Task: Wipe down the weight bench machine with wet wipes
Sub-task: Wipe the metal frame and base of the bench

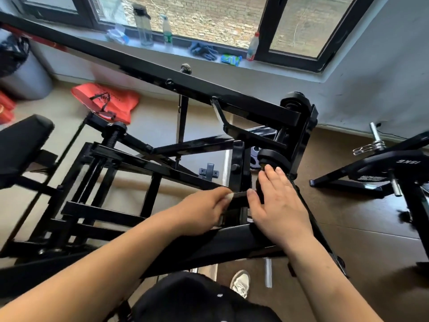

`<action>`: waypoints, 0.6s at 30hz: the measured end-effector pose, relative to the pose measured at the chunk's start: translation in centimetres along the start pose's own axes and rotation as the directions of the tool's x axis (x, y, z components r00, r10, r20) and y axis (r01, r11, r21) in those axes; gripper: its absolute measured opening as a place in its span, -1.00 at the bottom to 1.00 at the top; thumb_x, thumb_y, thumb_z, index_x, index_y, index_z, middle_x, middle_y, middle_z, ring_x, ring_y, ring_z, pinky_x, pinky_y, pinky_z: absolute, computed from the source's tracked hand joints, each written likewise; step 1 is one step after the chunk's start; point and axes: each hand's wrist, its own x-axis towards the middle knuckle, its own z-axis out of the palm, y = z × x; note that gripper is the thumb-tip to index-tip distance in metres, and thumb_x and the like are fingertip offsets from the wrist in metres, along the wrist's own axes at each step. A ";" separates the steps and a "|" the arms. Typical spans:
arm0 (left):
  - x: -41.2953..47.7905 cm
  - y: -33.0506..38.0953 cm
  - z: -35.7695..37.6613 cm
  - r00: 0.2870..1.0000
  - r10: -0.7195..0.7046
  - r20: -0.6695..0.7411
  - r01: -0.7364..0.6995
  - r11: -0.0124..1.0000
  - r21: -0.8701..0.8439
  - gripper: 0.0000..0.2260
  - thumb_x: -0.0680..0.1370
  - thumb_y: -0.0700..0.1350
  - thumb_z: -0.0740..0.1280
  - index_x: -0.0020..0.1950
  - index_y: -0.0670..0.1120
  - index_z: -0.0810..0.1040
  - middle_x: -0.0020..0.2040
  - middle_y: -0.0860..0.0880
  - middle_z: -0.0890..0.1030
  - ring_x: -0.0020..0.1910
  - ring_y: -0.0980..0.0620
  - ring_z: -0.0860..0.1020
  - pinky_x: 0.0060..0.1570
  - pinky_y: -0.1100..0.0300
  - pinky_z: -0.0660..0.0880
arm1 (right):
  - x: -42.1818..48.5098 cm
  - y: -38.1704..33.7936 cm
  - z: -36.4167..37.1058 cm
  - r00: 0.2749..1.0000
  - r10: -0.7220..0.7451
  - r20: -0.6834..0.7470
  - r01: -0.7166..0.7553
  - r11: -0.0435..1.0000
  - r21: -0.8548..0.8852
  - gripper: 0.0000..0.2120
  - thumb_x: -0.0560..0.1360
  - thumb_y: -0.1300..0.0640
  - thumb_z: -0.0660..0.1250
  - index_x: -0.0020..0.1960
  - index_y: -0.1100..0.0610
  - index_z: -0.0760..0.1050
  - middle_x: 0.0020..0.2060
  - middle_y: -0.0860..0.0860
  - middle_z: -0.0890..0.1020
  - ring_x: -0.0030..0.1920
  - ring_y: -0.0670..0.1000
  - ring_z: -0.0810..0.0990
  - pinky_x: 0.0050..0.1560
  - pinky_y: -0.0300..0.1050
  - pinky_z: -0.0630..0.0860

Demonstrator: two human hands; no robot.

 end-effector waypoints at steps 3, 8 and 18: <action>-3.9 -1.7 -0.3 0.998 -0.047 -0.035 0.040 0.985 -0.170 -0.76 0.74 0.07 0.11 0.31 0.17 0.52 0.18 0.16 0.65 0.20 0.14 0.57 0.29 0.12 0.46 | 0.1 0.0 0.3 1.000 0.000 -0.014 0.000 1.000 -0.018 -0.37 0.68 -0.22 0.04 0.66 0.06 0.18 0.67 0.00 0.08 0.67 0.00 -0.07 0.66 0.01 -0.06; -1.9 0.8 0.8 0.993 -0.109 -0.041 0.108 0.994 -0.011 -0.76 0.73 0.03 0.11 0.36 0.01 0.41 0.28 -0.07 0.59 0.27 -0.14 0.53 0.16 0.07 0.41 | -0.3 -1.6 1.3 0.997 -0.034 -0.067 0.035 0.999 0.004 -0.35 0.59 -0.21 0.06 0.55 0.12 0.40 0.57 0.12 0.35 0.65 0.22 0.04 0.64 0.17 0.03; -6.8 0.6 1.3 0.989 -0.097 -0.107 0.098 0.995 0.010 -0.43 0.70 0.24 0.03 0.68 0.09 0.03 0.64 0.11 0.22 0.54 -0.08 0.34 0.46 0.00 0.30 | -0.5 -2.0 1.5 0.996 -0.021 -0.086 0.018 0.999 -0.026 -0.45 0.64 -0.21 0.13 0.49 0.08 0.47 0.54 -0.01 0.42 0.66 0.12 0.02 0.63 0.12 0.11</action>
